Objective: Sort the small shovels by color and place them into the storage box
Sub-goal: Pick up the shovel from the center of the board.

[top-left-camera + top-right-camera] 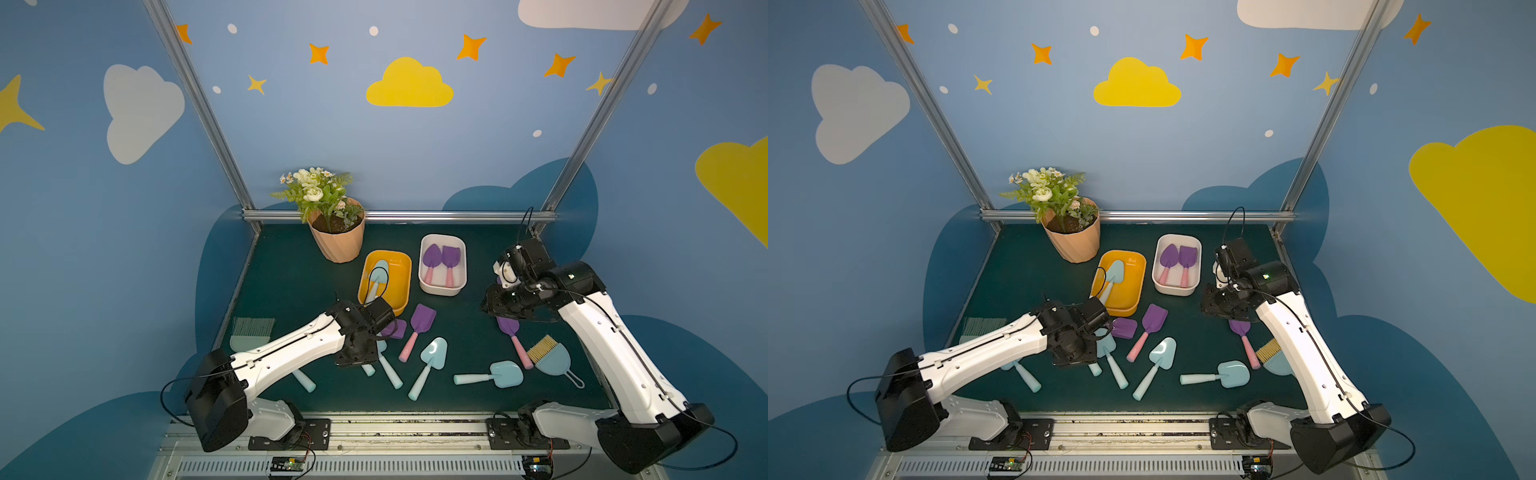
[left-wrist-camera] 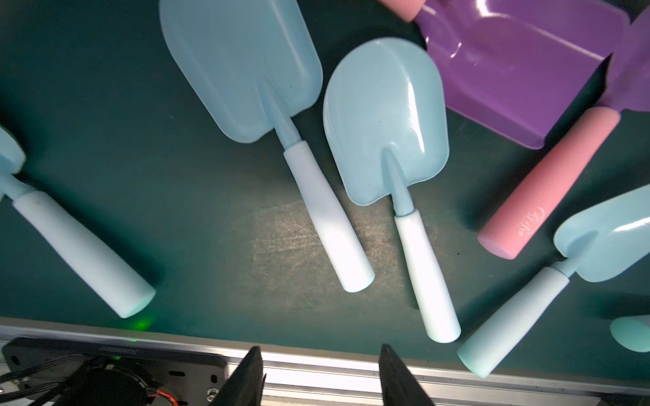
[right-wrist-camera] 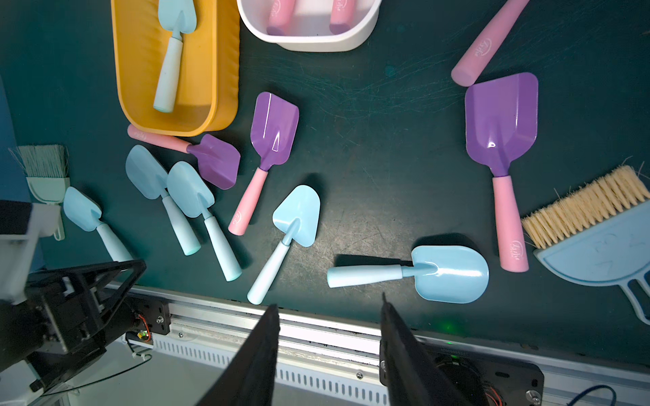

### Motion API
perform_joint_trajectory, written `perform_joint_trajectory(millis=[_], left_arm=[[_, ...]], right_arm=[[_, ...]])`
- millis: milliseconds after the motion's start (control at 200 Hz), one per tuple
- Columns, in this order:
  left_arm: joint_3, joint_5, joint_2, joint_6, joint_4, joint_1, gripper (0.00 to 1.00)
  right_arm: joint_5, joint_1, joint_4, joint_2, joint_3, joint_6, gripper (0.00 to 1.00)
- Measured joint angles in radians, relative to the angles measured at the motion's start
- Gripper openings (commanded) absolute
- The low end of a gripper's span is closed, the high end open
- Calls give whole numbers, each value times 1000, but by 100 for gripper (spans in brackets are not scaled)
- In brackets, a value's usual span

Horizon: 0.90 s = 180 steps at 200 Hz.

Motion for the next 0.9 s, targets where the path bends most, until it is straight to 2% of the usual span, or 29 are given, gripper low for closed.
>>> perform_joint_trajectory(millis=[185, 310, 671, 901], left_arm=[[-104, 51, 39, -107, 156, -4, 46], [-120, 62, 57, -154, 203, -5, 48], [-120, 87, 147, -193, 283, -1, 47], [-142, 94, 149, -196, 304, 19, 42]], right_arm=[[-3, 0, 3, -22, 0, 0, 49], [-4, 0, 4, -27, 0, -1, 50], [-28, 0, 16, -26, 0, -7, 50], [-36, 0, 19, -26, -4, -11, 50]])
